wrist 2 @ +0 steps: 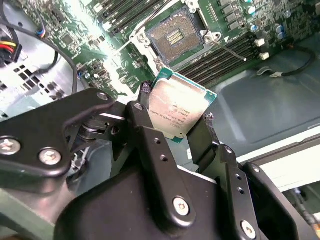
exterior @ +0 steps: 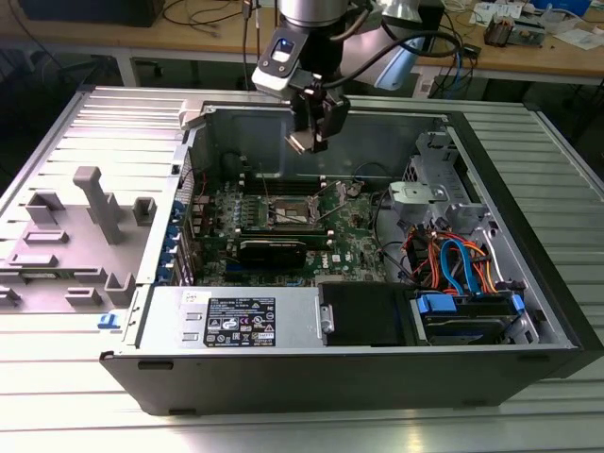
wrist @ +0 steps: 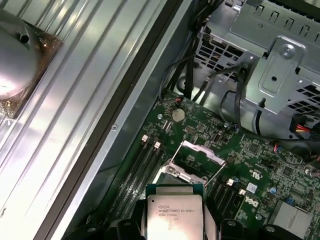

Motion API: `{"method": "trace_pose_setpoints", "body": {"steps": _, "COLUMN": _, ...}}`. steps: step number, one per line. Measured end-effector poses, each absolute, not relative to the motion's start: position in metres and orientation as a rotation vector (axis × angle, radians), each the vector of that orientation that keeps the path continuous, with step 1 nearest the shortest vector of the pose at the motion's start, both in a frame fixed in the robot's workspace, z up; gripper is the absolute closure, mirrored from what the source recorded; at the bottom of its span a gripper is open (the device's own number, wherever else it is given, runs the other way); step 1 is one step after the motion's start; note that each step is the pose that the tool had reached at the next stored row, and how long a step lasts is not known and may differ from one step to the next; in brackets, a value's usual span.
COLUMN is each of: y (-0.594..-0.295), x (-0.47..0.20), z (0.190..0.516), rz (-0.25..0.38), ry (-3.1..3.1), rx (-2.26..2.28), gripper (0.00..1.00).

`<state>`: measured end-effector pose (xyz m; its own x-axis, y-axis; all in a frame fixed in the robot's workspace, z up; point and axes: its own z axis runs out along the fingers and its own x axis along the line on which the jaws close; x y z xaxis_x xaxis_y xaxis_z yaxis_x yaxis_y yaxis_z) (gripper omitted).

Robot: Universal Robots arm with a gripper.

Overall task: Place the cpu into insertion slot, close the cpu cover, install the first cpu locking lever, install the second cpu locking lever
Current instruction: 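Place the cpu into insertion slot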

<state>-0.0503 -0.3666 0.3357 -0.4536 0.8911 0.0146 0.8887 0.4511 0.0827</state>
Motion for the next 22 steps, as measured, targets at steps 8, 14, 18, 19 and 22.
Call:
{"method": "trace_pose_setpoints", "body": {"steps": 8, "y": -0.3666, "x": -0.0503, "z": 0.3346, "rz": 0.118, "ry": 2.566, "rx": 1.749, "gripper": 0.46}}
{"method": "trace_pose_setpoints", "body": {"steps": 14, "y": -0.3666, "x": -0.0503, "z": 0.3334, "rz": 0.115, "ry": 2.477, "rx": 1.868, "gripper": 0.46}}
{"method": "trace_pose_setpoints", "body": {"steps": 18, "y": -0.3666, "x": -0.0503, "z": 0.3327, "rz": 0.112, "ry": 2.41, "rx": 1.95, "gripper": 0.46}}
{"method": "trace_pose_setpoints", "body": {"steps": 19, "y": -0.3666, "x": -0.0503, "z": 0.3325, "rz": 0.112, "ry": 2.398, "rx": 1.965, "gripper": 0.46}}
{"method": "trace_pose_setpoints", "body": {"steps": 22, "y": -0.3666, "x": -0.0503, "z": 0.3322, "rz": 0.111, "ry": 2.37, "rx": 1.997, "gripper": 0.46}}
